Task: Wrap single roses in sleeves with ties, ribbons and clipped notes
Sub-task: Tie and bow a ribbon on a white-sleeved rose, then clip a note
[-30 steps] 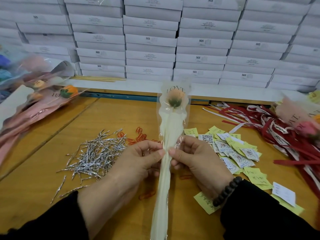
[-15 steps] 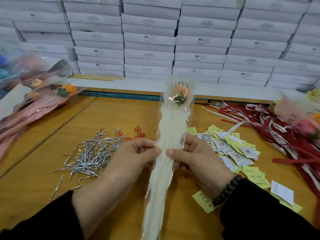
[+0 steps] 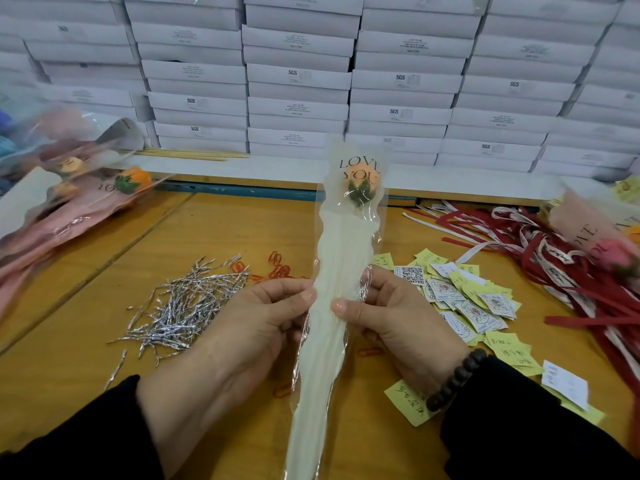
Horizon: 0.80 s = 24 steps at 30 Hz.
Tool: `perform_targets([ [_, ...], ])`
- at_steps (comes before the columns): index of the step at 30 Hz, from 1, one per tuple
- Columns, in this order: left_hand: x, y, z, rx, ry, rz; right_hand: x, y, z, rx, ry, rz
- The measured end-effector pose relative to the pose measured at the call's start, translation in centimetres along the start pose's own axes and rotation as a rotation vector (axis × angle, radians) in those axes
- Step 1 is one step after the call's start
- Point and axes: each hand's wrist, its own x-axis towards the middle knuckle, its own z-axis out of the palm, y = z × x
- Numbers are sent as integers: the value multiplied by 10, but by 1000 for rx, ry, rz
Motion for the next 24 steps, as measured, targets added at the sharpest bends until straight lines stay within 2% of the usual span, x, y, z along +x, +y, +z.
perform_targets([
  [7,-2,0,2,38,23,-24,0,1,2,-30,9,-13],
  [24,-10,1,8,137,39,73,-2,-2,4,-79,34,-30],
])
